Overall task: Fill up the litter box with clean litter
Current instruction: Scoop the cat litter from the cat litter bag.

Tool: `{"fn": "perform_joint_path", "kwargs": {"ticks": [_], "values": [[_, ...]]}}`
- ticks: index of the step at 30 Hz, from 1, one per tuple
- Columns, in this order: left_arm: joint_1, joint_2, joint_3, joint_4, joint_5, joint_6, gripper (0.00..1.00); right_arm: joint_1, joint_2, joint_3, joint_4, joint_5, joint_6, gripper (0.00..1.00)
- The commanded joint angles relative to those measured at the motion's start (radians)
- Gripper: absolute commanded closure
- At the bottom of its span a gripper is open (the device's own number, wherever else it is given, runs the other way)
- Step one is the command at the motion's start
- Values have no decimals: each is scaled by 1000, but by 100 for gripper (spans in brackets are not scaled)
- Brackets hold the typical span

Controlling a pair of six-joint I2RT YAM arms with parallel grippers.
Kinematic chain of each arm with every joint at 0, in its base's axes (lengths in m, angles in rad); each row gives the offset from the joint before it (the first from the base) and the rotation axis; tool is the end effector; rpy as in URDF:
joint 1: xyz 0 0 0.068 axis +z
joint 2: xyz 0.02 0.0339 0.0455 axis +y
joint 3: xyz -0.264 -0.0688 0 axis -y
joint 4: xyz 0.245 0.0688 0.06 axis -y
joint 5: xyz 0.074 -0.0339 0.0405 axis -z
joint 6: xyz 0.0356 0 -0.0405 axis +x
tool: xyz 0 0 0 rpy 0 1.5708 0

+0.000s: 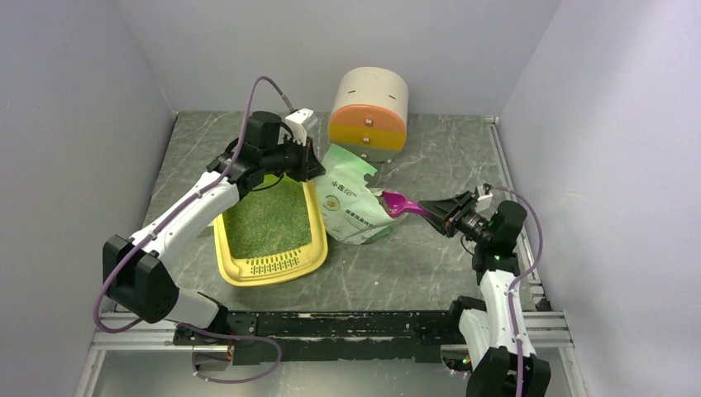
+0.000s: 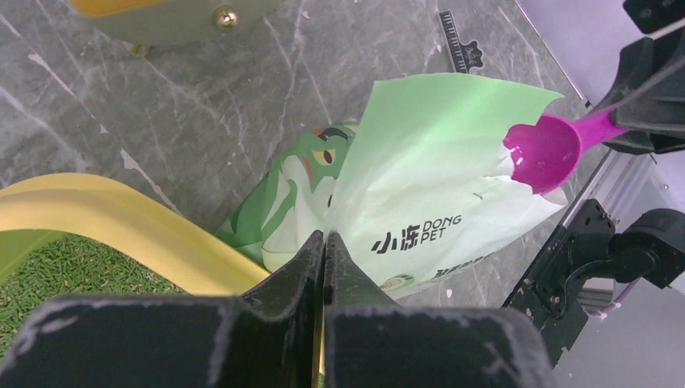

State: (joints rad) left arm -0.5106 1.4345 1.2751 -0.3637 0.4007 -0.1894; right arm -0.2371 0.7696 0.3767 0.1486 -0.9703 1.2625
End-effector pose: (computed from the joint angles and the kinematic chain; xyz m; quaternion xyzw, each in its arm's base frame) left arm 0.2794 -0.1724 0.3421 0.2340 0.8217 -0.3300 0.4014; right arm 0.1731 -0.0116 0.2361 0.2649 0.7058 0.5874 0.2943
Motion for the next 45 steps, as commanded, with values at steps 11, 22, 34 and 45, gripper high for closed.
{"fn": "perform_joint_path", "kwargs": {"ticks": [11, 22, 34, 45], "values": [[35, -31, -44, 66, 64, 10, 95, -78, 31, 206, -376, -117, -359, 100], [35, -30, -38, 104, 157, 7, 95, 64, 128, 364, -588, 53, -536, 100], [35, -19, -30, 91, 154, 0, 95, 592, 423, 631, -692, 619, -562, 100], [35, -19, -43, 66, 123, 16, 95, 852, 742, 787, -776, 907, -574, 100]]}}
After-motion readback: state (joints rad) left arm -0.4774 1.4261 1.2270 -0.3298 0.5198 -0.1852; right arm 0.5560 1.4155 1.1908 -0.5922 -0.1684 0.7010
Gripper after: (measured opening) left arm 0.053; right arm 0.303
